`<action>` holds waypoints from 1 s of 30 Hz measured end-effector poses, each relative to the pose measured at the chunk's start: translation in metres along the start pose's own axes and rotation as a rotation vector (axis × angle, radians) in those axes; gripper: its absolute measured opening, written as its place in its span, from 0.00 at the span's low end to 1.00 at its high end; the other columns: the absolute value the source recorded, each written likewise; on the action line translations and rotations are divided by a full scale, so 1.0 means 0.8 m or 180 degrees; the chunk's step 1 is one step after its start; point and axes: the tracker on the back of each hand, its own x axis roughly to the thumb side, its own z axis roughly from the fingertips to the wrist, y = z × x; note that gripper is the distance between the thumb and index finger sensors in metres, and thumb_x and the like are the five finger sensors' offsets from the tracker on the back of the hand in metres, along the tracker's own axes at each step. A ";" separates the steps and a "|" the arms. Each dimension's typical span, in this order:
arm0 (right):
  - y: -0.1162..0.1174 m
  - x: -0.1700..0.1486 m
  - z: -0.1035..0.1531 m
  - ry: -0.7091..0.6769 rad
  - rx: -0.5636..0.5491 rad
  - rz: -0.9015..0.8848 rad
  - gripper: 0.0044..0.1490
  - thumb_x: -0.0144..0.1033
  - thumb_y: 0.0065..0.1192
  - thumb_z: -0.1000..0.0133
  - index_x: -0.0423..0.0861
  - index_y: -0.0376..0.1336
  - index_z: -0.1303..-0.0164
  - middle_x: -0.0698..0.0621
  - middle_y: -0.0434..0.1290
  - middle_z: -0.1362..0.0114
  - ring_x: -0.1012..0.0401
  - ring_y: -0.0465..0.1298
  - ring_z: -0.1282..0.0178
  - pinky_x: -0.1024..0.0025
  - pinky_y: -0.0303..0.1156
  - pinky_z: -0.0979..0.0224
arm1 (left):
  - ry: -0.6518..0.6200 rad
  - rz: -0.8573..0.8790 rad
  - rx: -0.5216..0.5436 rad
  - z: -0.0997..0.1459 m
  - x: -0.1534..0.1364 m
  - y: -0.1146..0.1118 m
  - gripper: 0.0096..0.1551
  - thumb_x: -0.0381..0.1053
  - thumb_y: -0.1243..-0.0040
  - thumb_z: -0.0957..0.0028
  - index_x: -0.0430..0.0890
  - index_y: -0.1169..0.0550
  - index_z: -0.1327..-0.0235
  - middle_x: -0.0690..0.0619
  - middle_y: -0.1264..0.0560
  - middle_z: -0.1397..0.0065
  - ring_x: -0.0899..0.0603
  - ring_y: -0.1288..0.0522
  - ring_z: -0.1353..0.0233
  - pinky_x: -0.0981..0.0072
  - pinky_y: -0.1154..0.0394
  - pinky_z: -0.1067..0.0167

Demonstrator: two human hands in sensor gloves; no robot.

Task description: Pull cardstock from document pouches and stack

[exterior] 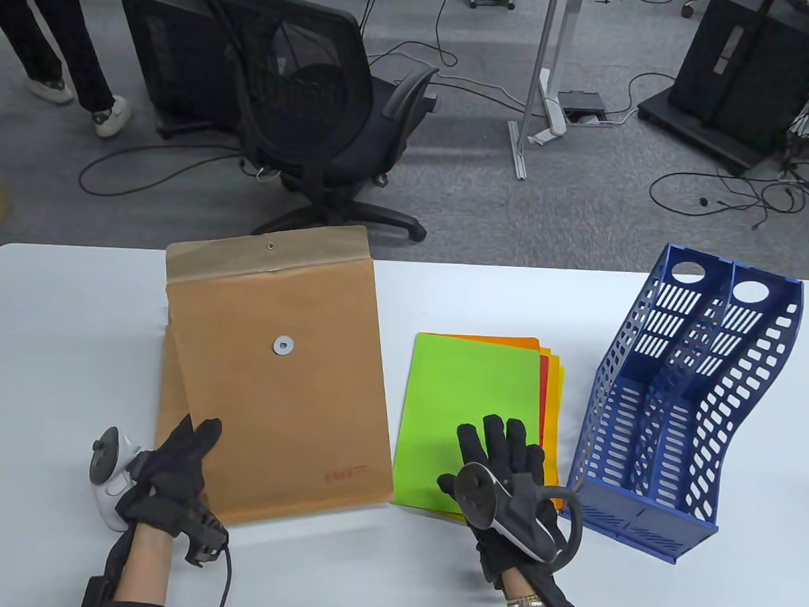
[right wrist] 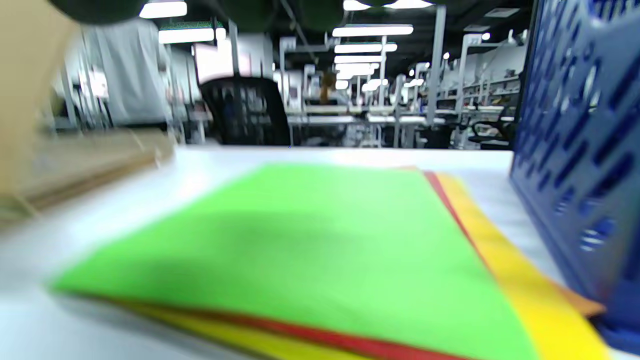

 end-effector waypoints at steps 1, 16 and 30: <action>-0.002 0.006 0.005 -0.0005 0.0001 -0.0101 0.49 0.61 0.49 0.43 0.55 0.45 0.12 0.44 0.43 0.09 0.43 0.41 0.13 0.38 0.46 0.17 | 0.0019 -0.0104 0.0173 0.001 0.006 -0.002 0.28 0.56 0.45 0.40 0.59 0.33 0.25 0.51 0.19 0.34 0.45 0.17 0.38 0.54 0.22 0.43; 0.045 0.010 0.004 -0.0138 0.0606 -0.0051 0.48 0.61 0.46 0.42 0.57 0.41 0.12 0.46 0.39 0.09 0.45 0.36 0.13 0.39 0.41 0.17 | 0.1656 -0.1037 0.1620 -0.006 0.038 0.088 0.34 0.59 0.39 0.44 0.57 0.36 0.26 0.60 0.15 0.50 0.56 0.14 0.58 0.69 0.19 0.58; 0.043 0.006 0.004 -0.0229 0.0669 -0.0249 0.48 0.60 0.46 0.41 0.57 0.41 0.12 0.47 0.38 0.09 0.46 0.35 0.13 0.40 0.40 0.17 | 0.2163 -0.1643 0.1879 -0.018 0.010 0.088 0.48 0.58 0.43 0.42 0.49 0.54 0.20 0.43 0.44 0.16 0.38 0.37 0.19 0.46 0.37 0.28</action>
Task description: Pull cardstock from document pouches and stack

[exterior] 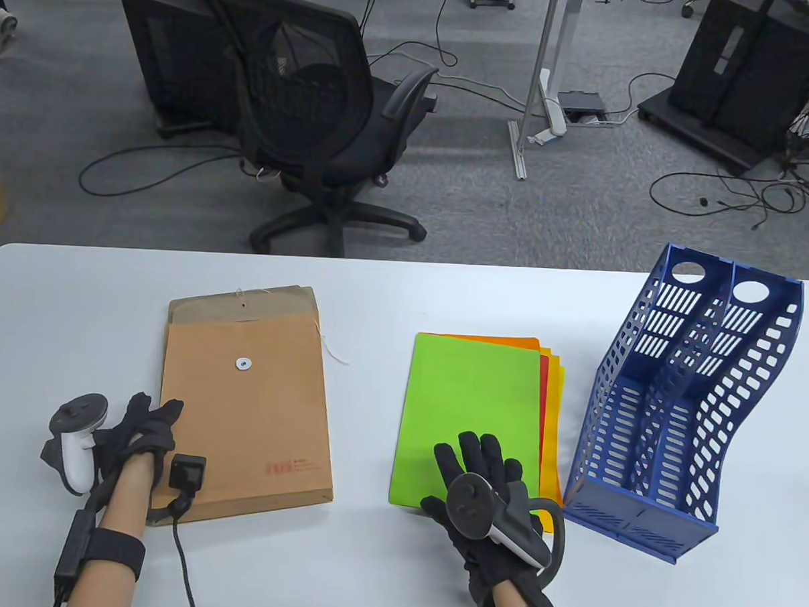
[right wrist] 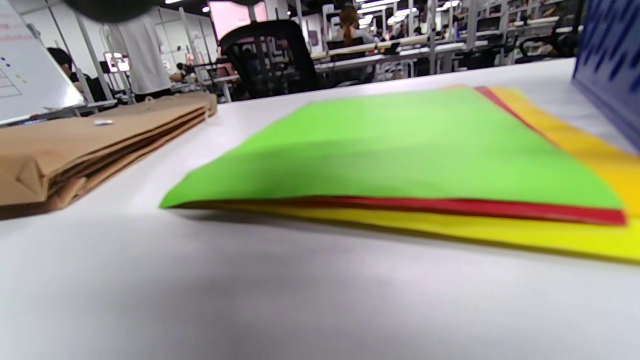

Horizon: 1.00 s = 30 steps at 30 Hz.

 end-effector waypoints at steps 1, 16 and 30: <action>0.001 0.001 0.000 -0.0010 0.0003 0.0011 0.48 0.60 0.46 0.41 0.57 0.41 0.12 0.47 0.38 0.09 0.47 0.35 0.13 0.40 0.39 0.17 | -0.0072 -0.0045 0.0062 0.004 0.002 -0.003 0.49 0.58 0.43 0.42 0.48 0.56 0.20 0.41 0.51 0.15 0.34 0.46 0.17 0.41 0.44 0.26; 0.017 0.029 -0.003 -0.0216 0.0227 0.0240 0.48 0.61 0.44 0.41 0.61 0.35 0.13 0.51 0.32 0.10 0.49 0.30 0.14 0.42 0.34 0.17 | -0.2667 -0.1931 -0.0219 0.209 0.066 -0.136 0.45 0.65 0.53 0.41 0.58 0.59 0.20 0.45 0.66 0.14 0.37 0.78 0.23 0.35 0.73 0.35; 0.027 0.041 -0.005 -0.0298 0.0372 0.0343 0.49 0.61 0.43 0.41 0.61 0.33 0.13 0.52 0.30 0.10 0.51 0.27 0.15 0.43 0.30 0.17 | -0.2058 -0.2787 -0.1186 0.191 -0.001 -0.226 0.46 0.69 0.57 0.41 0.62 0.66 0.23 0.52 0.74 0.16 0.41 0.81 0.22 0.38 0.74 0.32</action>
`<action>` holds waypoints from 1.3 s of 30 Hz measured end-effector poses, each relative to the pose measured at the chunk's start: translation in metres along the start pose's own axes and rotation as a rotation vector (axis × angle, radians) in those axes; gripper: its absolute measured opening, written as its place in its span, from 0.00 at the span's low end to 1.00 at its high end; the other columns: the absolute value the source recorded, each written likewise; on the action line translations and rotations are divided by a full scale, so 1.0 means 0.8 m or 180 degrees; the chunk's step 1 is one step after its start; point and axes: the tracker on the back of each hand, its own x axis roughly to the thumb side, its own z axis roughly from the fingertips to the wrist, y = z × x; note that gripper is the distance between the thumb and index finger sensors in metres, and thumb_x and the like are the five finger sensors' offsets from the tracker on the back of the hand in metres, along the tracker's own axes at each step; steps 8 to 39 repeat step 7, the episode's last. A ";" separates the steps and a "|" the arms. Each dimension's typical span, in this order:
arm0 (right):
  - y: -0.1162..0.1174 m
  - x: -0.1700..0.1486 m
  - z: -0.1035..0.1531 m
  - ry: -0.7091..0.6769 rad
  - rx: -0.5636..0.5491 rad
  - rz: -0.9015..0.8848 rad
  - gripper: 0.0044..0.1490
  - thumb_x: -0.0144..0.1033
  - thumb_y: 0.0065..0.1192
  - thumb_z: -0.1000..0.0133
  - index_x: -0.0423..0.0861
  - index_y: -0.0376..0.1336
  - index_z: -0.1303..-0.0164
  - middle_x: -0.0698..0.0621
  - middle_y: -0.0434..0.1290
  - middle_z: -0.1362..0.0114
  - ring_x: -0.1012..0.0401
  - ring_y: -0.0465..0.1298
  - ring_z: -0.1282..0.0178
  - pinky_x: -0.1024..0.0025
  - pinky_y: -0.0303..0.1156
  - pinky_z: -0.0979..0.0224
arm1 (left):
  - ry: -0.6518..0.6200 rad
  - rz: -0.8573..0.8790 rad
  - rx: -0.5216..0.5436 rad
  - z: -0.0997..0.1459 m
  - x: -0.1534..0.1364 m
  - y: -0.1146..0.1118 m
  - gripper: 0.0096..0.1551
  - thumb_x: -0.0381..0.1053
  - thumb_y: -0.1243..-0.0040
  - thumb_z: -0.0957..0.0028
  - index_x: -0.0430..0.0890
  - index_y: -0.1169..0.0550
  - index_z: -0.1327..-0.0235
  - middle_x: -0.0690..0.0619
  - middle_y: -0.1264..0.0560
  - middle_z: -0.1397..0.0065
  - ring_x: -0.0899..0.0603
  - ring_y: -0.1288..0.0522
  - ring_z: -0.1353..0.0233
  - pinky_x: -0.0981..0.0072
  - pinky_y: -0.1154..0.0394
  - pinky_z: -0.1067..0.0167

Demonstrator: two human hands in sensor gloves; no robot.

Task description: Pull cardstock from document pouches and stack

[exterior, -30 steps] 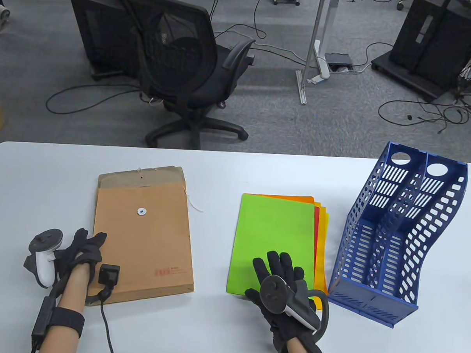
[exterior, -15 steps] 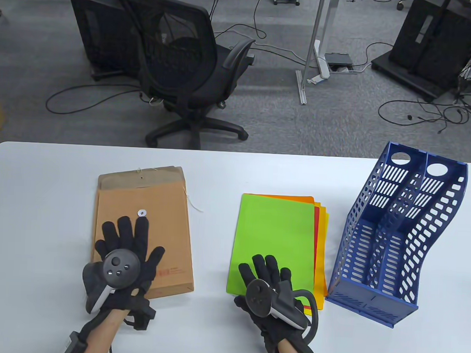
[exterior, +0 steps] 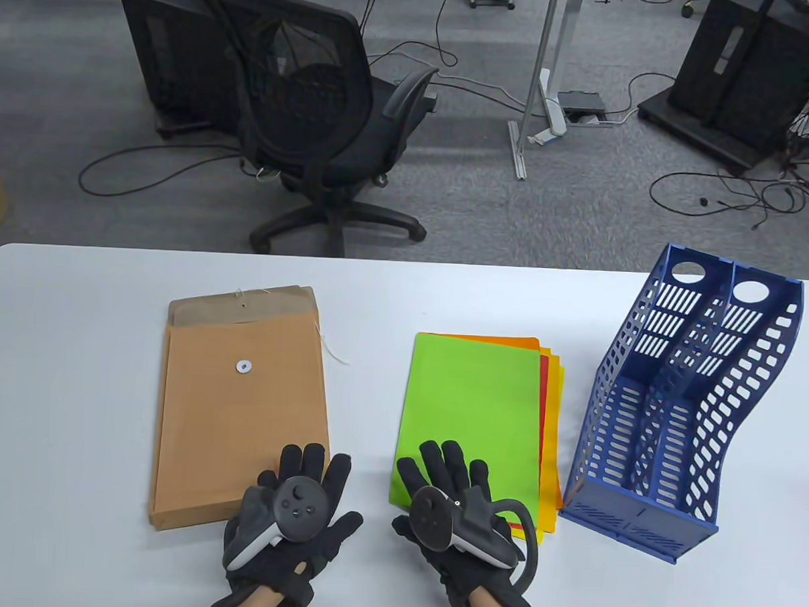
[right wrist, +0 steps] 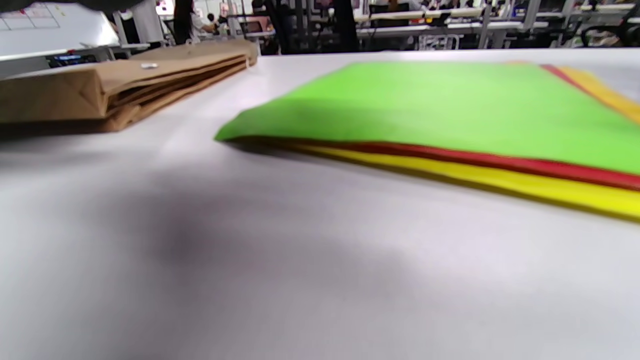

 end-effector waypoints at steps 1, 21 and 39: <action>0.002 -0.001 -0.001 0.0006 0.0022 0.0006 0.48 0.61 0.43 0.41 0.62 0.33 0.13 0.52 0.30 0.10 0.51 0.27 0.15 0.43 0.30 0.17 | -0.0022 0.0077 -0.0050 -0.001 -0.001 0.000 0.46 0.69 0.57 0.41 0.62 0.66 0.23 0.53 0.75 0.16 0.42 0.81 0.22 0.39 0.75 0.32; 0.001 -0.003 -0.001 0.0020 0.0012 -0.0037 0.48 0.61 0.43 0.41 0.61 0.33 0.13 0.52 0.30 0.10 0.51 0.27 0.15 0.44 0.30 0.17 | -0.0062 0.0092 -0.0054 0.000 -0.001 -0.001 0.46 0.68 0.57 0.41 0.62 0.65 0.23 0.52 0.74 0.16 0.42 0.81 0.22 0.39 0.75 0.32; 0.001 -0.003 -0.001 0.0020 0.0012 -0.0037 0.48 0.61 0.43 0.41 0.61 0.33 0.13 0.52 0.30 0.10 0.51 0.27 0.15 0.44 0.30 0.17 | -0.0062 0.0092 -0.0054 0.000 -0.001 -0.001 0.46 0.68 0.57 0.41 0.62 0.65 0.23 0.52 0.74 0.16 0.42 0.81 0.22 0.39 0.75 0.32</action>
